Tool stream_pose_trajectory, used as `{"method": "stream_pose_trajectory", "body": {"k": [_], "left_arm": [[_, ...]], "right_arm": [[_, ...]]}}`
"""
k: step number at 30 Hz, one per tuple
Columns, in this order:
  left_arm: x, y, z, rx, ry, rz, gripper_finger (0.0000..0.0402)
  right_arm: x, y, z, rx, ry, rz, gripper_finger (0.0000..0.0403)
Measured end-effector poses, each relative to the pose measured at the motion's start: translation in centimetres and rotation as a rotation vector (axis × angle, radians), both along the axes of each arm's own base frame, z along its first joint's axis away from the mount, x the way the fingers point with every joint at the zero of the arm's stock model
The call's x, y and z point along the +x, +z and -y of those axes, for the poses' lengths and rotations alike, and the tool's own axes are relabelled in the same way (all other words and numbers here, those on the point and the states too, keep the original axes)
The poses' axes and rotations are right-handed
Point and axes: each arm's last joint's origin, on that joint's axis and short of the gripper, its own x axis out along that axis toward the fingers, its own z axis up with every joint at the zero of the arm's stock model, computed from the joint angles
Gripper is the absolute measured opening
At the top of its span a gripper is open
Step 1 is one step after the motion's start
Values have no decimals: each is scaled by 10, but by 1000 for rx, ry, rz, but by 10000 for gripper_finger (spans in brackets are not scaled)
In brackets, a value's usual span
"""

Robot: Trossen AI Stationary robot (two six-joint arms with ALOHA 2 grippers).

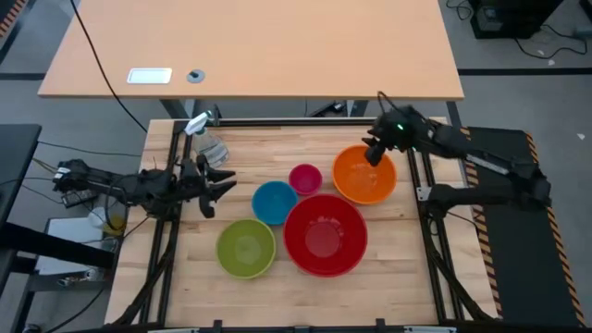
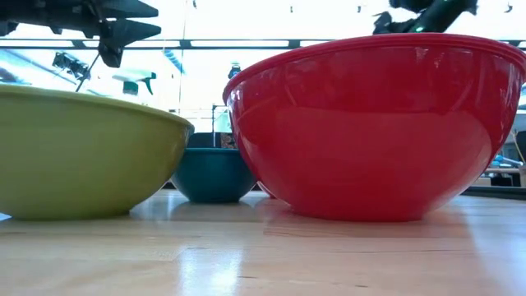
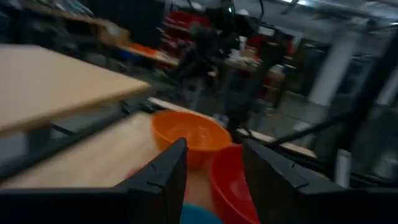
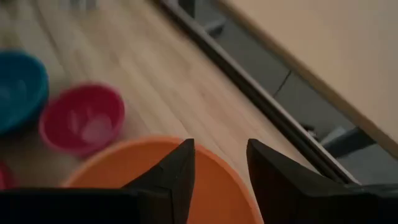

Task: Nest bowls inside each other
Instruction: Stack the orange bowl into the red bowl

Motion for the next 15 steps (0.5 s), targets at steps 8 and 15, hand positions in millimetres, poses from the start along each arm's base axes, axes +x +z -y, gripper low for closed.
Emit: {"method": "stream_pose_trajectory", "body": {"k": [8, 15], "left_arm": [[2, 4, -11, 56, 114, 11, 155], [2, 3, -22, 64, 205, 2, 155]], "right_arm": [[11, -29, 36, 113, 25, -327, 181], [9, -66, 58, 266, 48, -558, 189]]}}
